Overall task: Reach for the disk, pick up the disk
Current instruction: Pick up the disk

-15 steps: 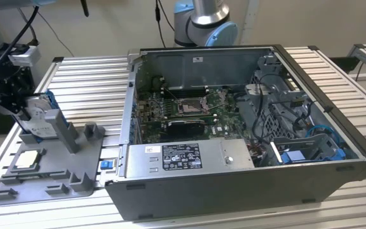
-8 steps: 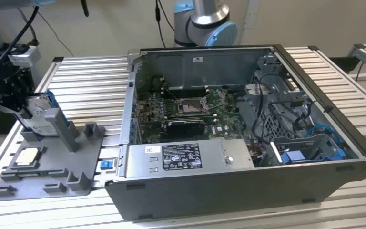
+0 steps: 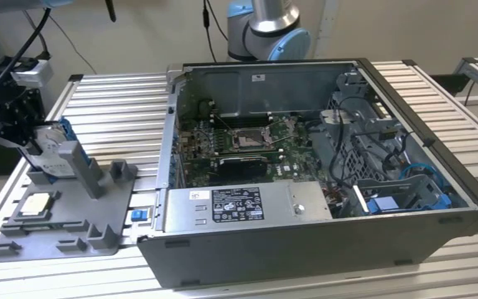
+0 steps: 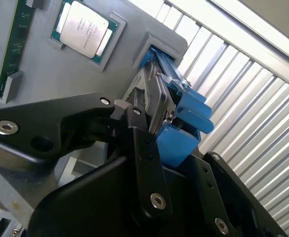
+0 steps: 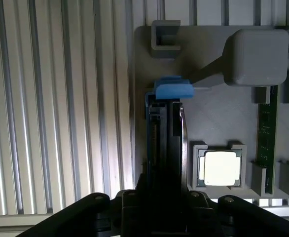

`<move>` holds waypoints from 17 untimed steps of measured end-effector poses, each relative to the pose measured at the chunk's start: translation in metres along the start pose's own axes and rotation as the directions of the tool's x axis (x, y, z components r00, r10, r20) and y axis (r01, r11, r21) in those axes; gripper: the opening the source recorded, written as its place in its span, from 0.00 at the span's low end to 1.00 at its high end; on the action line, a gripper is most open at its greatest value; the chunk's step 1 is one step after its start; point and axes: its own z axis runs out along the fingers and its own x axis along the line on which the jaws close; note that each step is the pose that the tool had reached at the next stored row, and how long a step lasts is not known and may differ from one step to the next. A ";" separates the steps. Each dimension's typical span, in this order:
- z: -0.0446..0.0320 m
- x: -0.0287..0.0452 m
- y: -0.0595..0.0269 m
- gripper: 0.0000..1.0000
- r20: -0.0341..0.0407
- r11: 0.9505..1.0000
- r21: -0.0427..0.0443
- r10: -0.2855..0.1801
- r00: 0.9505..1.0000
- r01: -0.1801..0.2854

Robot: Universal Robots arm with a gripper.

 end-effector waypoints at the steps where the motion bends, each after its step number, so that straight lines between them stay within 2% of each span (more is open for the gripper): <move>1: 0.0001 0.0000 0.0000 0.00 0.001 1.000 0.000 0.000 1.000 0.000; 3: 0.0001 -0.0001 0.0000 0.00 0.016 1.000 -0.001 0.000 1.000 0.000; 4: 0.0001 -0.0002 0.0000 0.00 0.017 1.000 -0.001 0.000 1.000 0.000; 10: 0.0001 -0.0001 0.0000 0.00 0.013 1.000 -0.001 0.000 1.000 0.000; 17: 0.0001 -0.0002 0.0000 0.00 0.016 1.000 -0.001 0.000 1.000 0.000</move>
